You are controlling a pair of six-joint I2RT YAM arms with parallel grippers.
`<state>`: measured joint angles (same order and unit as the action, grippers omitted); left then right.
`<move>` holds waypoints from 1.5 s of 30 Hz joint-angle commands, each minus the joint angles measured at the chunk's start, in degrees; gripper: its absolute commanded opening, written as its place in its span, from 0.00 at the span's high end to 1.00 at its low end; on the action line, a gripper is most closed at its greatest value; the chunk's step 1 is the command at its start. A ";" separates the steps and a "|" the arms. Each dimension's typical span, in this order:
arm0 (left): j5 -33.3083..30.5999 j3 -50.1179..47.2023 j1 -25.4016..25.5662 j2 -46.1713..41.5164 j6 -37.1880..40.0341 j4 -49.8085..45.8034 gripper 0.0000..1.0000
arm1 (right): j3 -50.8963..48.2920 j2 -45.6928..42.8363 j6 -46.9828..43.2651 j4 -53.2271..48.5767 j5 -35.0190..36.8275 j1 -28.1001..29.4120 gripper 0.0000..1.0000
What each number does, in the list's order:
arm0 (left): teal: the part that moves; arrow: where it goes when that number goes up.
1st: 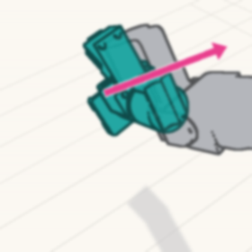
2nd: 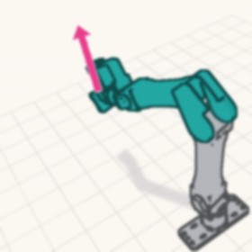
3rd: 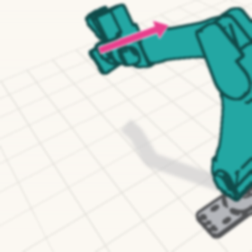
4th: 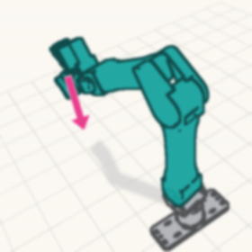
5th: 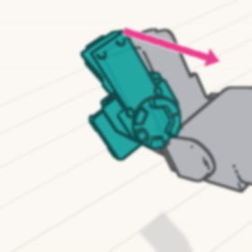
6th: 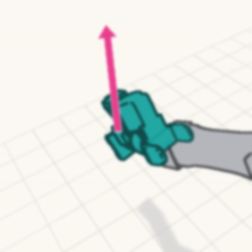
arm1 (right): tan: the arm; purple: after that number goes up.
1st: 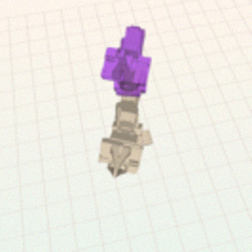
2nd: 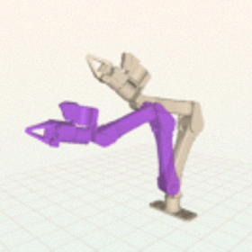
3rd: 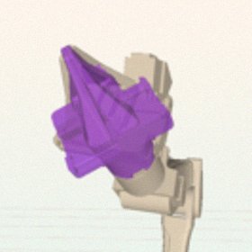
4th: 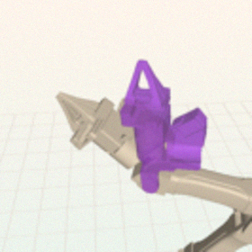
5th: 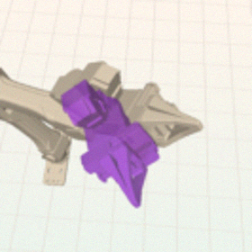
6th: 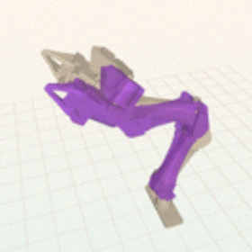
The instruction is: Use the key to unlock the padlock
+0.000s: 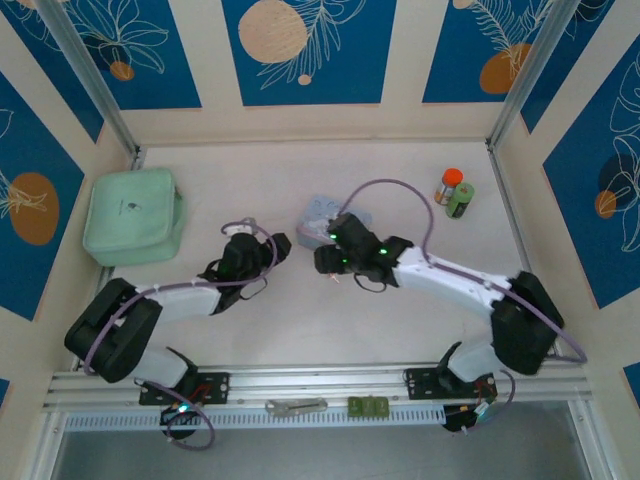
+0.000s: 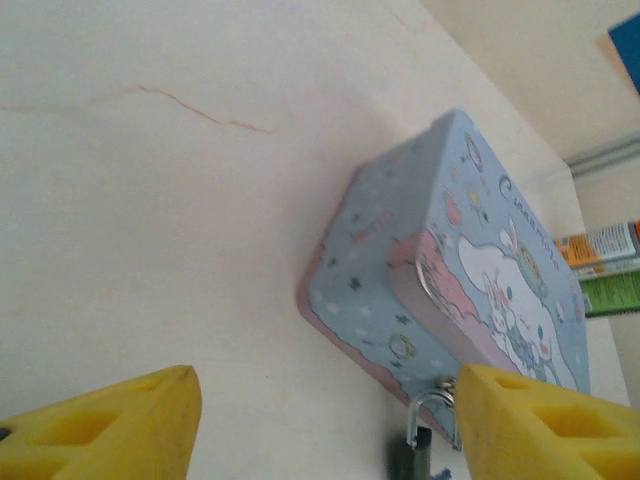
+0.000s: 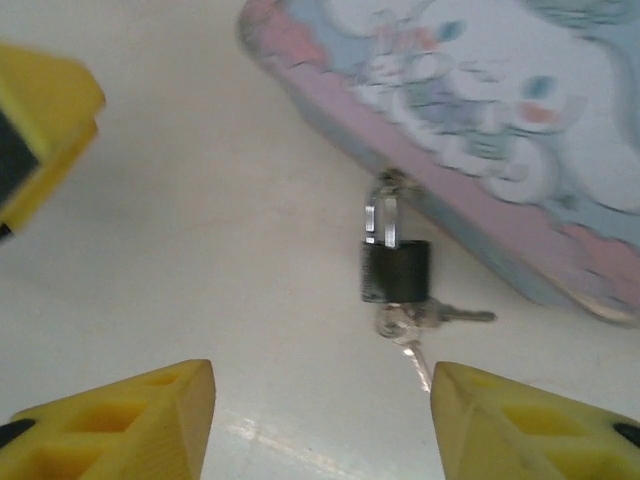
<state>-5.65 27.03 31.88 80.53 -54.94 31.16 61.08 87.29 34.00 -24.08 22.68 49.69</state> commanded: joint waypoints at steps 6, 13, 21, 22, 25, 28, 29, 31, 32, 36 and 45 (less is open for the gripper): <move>0.38 -2.80 -2.74 -5.09 1.75 2.22 0.16 | 19.36 19.12 -3.56 -19.79 14.42 5.66 0.47; 0.63 -4.73 -4.67 -6.37 1.24 2.58 0.16 | 26.80 26.73 -4.12 -26.49 17.96 5.14 0.47; 1.86 -4.29 -5.77 -5.84 1.16 3.21 0.16 | 29.13 32.00 -5.86 -26.92 18.18 4.24 0.57; 2.03 -4.22 -5.85 -5.61 1.07 3.36 0.16 | 29.25 32.44 -6.11 -26.79 18.26 4.10 0.57; 2.31 -4.48 -5.86 -5.39 0.42 3.96 0.16 | 29.62 33.85 -6.53 -26.82 19.08 3.96 0.58; 2.12 -5.42 -5.86 -5.42 -0.49 4.60 0.16 | 29.89 34.87 -6.82 -27.32 20.12 3.88 0.59; 2.00 -5.78 -5.86 -5.52 -0.80 4.84 0.16 | 29.75 35.01 -7.05 -27.11 20.13 3.89 0.60; 1.62 -6.52 -5.86 -5.69 -1.29 5.16 0.16 | 29.36 35.23 -7.18 -26.78 20.60 3.81 0.60; 1.52 -6.71 -5.86 -5.73 -1.40 5.14 0.16 | 29.15 35.23 -7.19 -26.58 20.65 3.75 0.61; 1.34 -6.48 -5.86 -5.98 -1.23 4.86 0.16 | 28.78 35.50 -6.76 -26.46 21.11 3.64 0.66; 0.82 -6.12 -5.86 -6.17 -0.94 4.79 0.16 | 25.85 33.68 -9.90 -23.04 25.05 4.99 0.87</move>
<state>-4.60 20.91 26.61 75.13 -55.61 34.68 88.55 121.73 25.54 -48.62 45.60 54.17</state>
